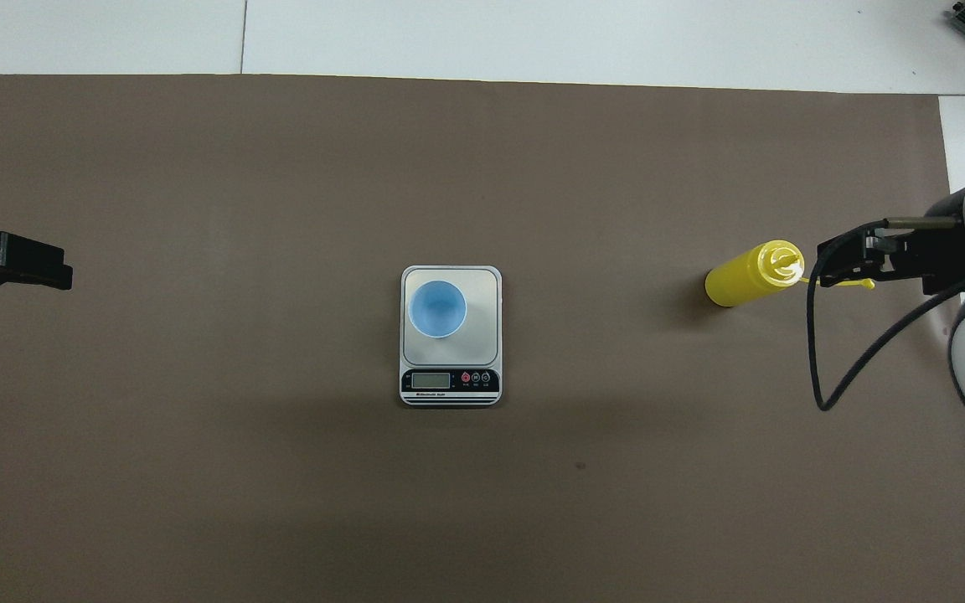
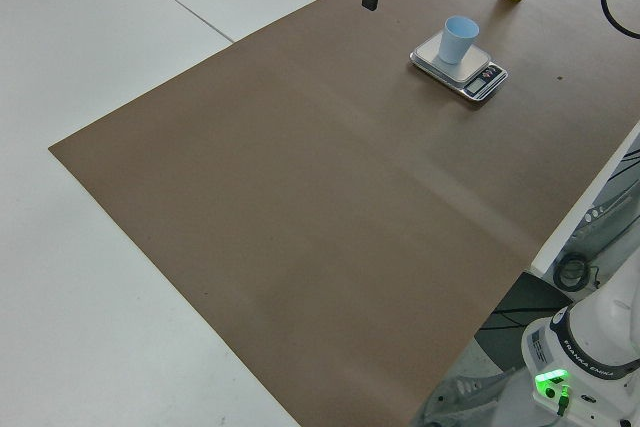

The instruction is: Pour seasoning into cup on scale with both arms

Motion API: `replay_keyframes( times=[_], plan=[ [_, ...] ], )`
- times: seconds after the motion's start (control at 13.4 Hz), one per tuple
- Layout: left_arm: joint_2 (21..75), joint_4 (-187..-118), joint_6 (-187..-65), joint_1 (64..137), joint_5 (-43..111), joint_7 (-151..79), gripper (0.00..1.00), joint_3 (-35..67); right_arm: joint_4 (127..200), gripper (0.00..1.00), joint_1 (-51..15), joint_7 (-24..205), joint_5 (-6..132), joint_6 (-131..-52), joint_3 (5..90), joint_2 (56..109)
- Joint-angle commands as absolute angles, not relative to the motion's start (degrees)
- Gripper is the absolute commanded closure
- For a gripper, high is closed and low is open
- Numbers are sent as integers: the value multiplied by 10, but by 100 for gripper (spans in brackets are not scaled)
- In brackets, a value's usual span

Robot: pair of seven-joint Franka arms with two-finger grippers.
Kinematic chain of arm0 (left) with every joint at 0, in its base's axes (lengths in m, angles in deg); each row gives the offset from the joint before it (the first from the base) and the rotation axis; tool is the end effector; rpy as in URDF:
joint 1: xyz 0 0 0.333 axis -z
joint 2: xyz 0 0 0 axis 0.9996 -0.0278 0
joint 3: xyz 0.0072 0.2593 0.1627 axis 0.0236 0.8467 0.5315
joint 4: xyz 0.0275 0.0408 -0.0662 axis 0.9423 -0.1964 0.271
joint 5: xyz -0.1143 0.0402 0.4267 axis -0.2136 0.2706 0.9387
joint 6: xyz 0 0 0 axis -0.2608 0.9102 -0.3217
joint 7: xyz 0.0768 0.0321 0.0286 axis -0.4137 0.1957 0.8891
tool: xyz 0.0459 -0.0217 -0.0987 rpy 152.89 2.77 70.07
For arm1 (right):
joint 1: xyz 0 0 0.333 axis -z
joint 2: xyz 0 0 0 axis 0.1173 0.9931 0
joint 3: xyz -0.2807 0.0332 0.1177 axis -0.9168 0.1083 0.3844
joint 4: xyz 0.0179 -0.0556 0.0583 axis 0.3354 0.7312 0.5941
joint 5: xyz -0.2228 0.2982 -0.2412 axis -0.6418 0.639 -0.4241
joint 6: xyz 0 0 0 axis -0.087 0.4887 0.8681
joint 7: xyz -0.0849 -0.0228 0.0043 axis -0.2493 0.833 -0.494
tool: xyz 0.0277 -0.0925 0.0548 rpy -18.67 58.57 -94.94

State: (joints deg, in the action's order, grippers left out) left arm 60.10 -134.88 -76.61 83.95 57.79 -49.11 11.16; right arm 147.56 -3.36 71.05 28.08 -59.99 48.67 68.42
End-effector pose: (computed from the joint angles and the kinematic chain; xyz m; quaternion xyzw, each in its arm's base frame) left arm 0.5925 -0.0357 0.6215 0.9999 -0.0068 0.0013 0.0100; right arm 0.6022 0.0455 0.6191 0.9976 -0.0534 -0.0173 0.0396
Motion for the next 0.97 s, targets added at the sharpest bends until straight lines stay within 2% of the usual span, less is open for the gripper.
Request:
replay_keyframes(
  times=[0.0, 0.22, 0.89],
  plan=[
    [612, -1358, -759, 841, 585, -492, 0, 115, 1516, 0, -36, 704, 285, -616, 491, 655],
    [612, -1357, -759, 841, 585, -492, 0, 115, 1515, 0, -41, 704, 285, -642, 491, 657],
    [612, -1358, -759, 841, 585, -492, 0, 115, 1515, 0, -25, 704, 295, -636, 488, 659]
  ],
)
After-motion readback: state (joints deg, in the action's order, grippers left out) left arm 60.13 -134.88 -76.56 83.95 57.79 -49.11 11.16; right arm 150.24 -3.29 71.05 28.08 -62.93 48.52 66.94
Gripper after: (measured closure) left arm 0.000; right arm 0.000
